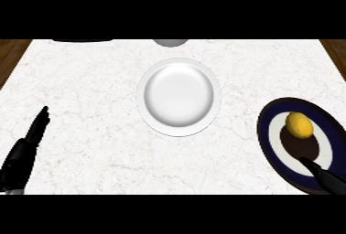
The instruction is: Pick the lemon from the plate and place it in the plate
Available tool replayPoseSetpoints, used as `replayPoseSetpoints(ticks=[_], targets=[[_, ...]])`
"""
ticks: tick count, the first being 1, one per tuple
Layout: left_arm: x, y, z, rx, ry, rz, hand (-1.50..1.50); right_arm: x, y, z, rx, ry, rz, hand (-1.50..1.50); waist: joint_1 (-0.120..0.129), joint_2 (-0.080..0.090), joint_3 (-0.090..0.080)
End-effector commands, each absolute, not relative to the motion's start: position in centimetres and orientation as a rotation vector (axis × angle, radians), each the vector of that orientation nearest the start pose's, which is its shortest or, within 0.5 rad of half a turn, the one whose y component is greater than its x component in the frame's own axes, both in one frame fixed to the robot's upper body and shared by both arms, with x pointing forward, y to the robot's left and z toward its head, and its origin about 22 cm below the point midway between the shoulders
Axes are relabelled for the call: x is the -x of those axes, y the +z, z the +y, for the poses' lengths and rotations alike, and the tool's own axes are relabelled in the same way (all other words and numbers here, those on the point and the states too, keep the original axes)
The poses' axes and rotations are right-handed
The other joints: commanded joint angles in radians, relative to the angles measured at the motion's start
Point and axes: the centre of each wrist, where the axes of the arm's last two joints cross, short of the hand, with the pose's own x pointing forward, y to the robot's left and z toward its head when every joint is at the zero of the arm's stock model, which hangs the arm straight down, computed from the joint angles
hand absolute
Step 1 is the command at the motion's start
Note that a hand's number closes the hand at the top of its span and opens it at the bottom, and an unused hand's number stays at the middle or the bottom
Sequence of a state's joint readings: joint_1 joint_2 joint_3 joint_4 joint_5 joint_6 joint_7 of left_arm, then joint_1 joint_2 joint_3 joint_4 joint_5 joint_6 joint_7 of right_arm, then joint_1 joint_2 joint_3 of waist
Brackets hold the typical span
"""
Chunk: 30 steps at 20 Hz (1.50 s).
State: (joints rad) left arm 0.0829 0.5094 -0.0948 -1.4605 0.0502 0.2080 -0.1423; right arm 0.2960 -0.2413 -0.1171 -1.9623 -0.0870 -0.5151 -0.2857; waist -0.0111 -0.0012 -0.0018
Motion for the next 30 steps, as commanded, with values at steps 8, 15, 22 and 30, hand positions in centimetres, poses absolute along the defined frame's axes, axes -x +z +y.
replayPoseSetpoints(ticks=[8,15,22,30], targets=[[-21.7,-0.2,33.4,-0.471,-0.288,-1.527,0.0,-16.5,11.1,-34.9,0.875,0.021,-1.472,-1.5,0.022,0.004,0.0],[-22.3,-0.5,33.8,-0.469,-0.291,-1.522,0.0,-18.9,11.8,-34.3,0.796,0.16,-1.286,-1.5,0.016,0.002,0.001],[-21.8,-0.7,33.1,-0.477,-0.293,-1.518,0.0,-22.1,9.4,-36.3,0.805,0.356,-1.109,-1.5,0.023,0.003,0.002],[-20.7,-2.4,33.8,-0.477,-0.313,-1.5,0.0,-24.7,9.6,-37.8,0.748,0.42,-1.066,-1.5,0.014,0.001,0.002]])
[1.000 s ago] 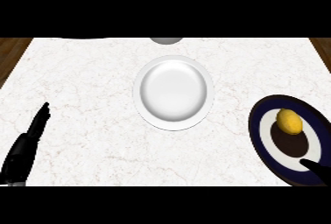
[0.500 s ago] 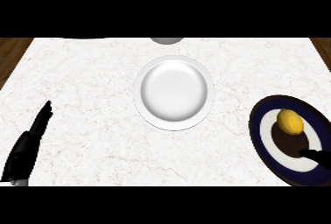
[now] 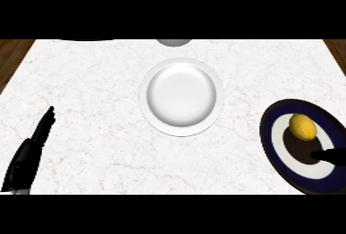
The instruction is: Pick the lemon from the plate and place it in the plate
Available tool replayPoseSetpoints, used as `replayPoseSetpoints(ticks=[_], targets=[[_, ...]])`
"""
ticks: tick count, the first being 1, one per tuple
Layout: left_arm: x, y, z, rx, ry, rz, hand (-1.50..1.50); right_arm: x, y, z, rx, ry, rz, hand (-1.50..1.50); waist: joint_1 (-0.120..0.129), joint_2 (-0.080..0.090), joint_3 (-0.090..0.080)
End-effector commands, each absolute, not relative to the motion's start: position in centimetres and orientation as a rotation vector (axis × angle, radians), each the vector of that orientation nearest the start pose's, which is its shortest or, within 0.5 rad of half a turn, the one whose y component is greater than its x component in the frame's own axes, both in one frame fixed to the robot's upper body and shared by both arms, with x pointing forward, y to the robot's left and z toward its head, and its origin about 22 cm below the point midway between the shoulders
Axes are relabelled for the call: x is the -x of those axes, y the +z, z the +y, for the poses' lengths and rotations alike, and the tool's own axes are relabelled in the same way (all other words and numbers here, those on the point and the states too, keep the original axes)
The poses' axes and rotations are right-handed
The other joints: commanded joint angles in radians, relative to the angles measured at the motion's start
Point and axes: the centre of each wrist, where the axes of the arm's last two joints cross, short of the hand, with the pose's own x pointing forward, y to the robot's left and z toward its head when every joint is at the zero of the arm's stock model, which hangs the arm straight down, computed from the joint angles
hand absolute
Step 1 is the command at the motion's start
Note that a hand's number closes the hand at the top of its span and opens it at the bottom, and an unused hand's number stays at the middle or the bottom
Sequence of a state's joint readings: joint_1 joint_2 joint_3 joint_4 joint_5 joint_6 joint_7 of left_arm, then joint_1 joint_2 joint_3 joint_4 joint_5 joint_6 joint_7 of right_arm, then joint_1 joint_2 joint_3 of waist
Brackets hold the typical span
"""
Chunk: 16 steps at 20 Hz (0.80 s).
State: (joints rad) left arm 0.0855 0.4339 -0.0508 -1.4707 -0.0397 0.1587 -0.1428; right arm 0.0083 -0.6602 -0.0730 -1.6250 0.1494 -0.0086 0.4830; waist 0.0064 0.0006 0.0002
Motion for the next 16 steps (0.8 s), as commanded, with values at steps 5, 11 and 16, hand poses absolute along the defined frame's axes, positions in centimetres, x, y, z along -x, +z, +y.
replayPoseSetpoints(ticks=[5,11,16], targets=[[-21.5,-0.4,34.1,-0.457,-0.295,-1.511,0.0,-24.1,7.6,-37.9,0.687,0.454,-1.063,-1.5,-0.006,-0.001,0.0],[-21.4,0.2,33.3,-0.48,-0.281,-1.513,0.0,-25.9,5.5,-39.4,0.659,0.466,-1.018,-1.5,-0.003,-0.001,0.0],[-21.9,0.5,33.6,-0.462,-0.288,-1.532,0.0,-27.5,3.4,-37.6,0.674,0.473,-1.006,-1.5,-0.002,-0.001,0.0]])
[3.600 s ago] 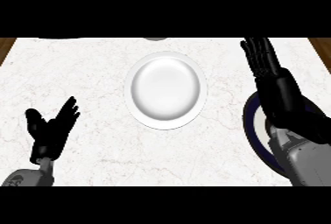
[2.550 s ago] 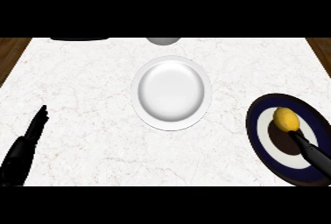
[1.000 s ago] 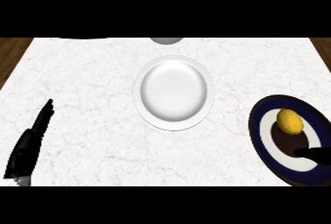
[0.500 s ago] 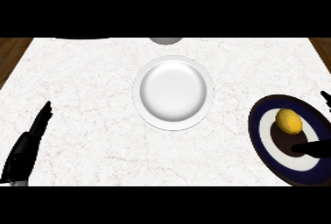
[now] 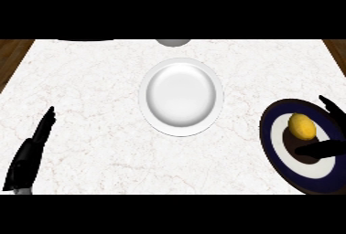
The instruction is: Pick the lemon from the plate and place it in the plate
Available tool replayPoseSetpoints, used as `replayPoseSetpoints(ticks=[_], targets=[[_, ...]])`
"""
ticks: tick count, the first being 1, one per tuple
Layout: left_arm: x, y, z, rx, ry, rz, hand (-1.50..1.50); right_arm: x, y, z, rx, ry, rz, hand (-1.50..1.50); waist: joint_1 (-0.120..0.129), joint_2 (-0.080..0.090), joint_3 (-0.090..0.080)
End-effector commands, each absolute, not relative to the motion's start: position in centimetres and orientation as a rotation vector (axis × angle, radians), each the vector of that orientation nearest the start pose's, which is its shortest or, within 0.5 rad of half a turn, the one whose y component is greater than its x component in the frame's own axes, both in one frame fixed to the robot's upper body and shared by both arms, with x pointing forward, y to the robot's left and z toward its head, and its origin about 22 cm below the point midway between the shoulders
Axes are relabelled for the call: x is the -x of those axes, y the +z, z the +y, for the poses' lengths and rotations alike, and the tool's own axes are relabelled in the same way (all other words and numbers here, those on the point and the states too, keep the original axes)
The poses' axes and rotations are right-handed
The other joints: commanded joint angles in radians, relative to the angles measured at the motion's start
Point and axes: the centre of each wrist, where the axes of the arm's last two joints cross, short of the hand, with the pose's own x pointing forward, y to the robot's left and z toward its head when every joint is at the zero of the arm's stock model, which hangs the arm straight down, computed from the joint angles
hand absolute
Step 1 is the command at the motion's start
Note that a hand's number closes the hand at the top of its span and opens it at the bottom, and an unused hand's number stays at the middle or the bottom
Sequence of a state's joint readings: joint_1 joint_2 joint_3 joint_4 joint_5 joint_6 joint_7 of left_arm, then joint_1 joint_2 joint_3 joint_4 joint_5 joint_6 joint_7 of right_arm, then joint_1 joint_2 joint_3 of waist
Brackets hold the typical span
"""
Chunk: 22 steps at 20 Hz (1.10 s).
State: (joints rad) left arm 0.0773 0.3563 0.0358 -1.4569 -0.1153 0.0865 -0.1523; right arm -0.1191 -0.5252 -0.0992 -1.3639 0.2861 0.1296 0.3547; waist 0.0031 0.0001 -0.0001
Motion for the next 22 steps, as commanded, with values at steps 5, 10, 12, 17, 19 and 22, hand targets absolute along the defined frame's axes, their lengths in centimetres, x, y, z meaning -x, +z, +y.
replayPoseSetpoints(ticks=[5,10,12,17,19,22], targets=[[-20.6,-1.6,32.9,-0.46,-0.296,-1.514,0.0,-29.1,2.8,-39.3,0.659,0.474,-1.015,-1.5,0.003,0.0,0.0],[-21.5,-0.2,33.4,-0.476,-0.29,-1.521,0.0,-28.7,1.4,-36.8,0.636,0.452,-1.09,1.5,0.001,0.0,0.0],[-20.6,-0.3,32.7,-0.466,-0.292,-1.523,0.0,-28.6,0.3,-38.5,0.656,0.447,-1.114,1.5,0.003,0.0,0.0],[-21.7,-1.5,35.0,-0.459,-0.28,-1.509,0.0,-28.3,-0.4,-37.9,0.687,0.486,-1.12,1.5,0.0,0.0,0.0],[-21.7,-0.3,34.6,-0.476,-0.306,-1.525,0.0,-28.6,2.0,-38.8,0.701,0.486,-1.134,1.5,-0.001,0.0,0.0],[-23.1,-0.2,31.9,-0.396,-0.355,-1.562,0.0,-34.0,7.2,-36.6,0.709,0.923,-1.208,1.5,0.1,0.029,0.002]])
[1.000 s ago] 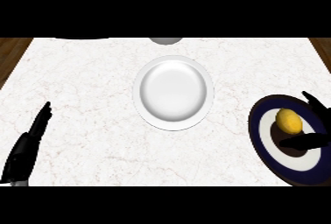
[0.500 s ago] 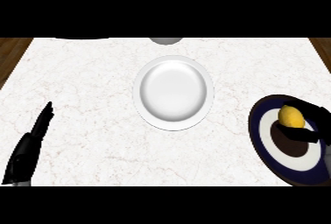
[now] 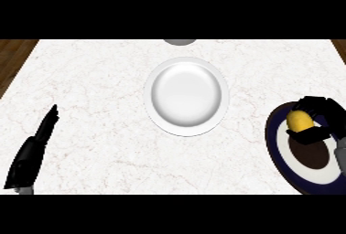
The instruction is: Pick the lemon from the plate and place it in the plate
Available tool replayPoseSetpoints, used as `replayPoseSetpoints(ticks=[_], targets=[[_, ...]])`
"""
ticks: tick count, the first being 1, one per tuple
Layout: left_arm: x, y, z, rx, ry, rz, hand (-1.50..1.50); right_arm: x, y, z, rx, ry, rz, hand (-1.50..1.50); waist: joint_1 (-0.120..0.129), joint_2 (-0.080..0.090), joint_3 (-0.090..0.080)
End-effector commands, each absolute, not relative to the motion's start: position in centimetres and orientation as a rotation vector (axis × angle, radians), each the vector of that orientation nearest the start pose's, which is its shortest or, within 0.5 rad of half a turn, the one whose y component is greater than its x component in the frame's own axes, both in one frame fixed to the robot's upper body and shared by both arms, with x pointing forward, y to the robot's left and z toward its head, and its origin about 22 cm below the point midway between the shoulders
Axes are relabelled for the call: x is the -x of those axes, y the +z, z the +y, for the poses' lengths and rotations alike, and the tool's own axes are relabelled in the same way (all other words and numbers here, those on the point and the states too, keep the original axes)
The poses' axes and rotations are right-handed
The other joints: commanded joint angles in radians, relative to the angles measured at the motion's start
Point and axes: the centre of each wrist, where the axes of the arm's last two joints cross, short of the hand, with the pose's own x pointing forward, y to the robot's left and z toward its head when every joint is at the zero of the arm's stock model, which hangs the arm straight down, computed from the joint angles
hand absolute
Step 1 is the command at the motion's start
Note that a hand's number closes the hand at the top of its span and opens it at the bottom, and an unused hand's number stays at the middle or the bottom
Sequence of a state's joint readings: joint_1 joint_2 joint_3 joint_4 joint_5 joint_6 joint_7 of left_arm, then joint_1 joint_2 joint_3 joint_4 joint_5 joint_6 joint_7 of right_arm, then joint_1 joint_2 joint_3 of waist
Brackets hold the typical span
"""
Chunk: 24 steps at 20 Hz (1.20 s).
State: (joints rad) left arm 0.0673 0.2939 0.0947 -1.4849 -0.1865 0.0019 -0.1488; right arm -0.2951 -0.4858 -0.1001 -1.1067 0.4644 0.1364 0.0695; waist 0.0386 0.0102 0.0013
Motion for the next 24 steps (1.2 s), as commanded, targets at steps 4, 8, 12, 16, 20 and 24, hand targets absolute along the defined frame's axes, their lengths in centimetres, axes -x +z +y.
replayPoseSetpoints(ticks=[4,8,12,16,20,24], targets=[[-24.3,1.1,30.9,-0.341,-0.411,-1.625,0.0,-35.9,10.9,-35.3,0.68,1.272,-1.25,1.5,0.162,0.049,0.001],[-24.9,1.1,30.0,-0.34,-0.43,-1.622,0.0,-38.2,13.9,-35.5,0.724,1.366,-1.383,1.5,0.146,0.052,0.006],[-25.5,1.2,29.5,-0.337,-0.399,-1.635,0.0,-39.6,15.7,-36.7,0.735,1.315,-1.574,1.5,0.126,0.051,0.008],[-25.1,0.9,30.1,-0.374,-0.392,-1.606,0.0,-41.3,18.1,-35.7,0.752,1.253,-1.815,1.5,0.115,0.04,0.006],[-25.0,0.6,31.0,-0.385,-0.383,-1.579,0.0,-42.3,20.5,-36.0,0.622,1.226,-2.061,1.5,0.086,0.029,0.004],[-25.1,0.3,30.1,-0.404,-0.368,-1.579,0.0,-42.8,21.3,-36.8,0.376,1.261,-2.186,1.5,0.067,0.029,0.003]])
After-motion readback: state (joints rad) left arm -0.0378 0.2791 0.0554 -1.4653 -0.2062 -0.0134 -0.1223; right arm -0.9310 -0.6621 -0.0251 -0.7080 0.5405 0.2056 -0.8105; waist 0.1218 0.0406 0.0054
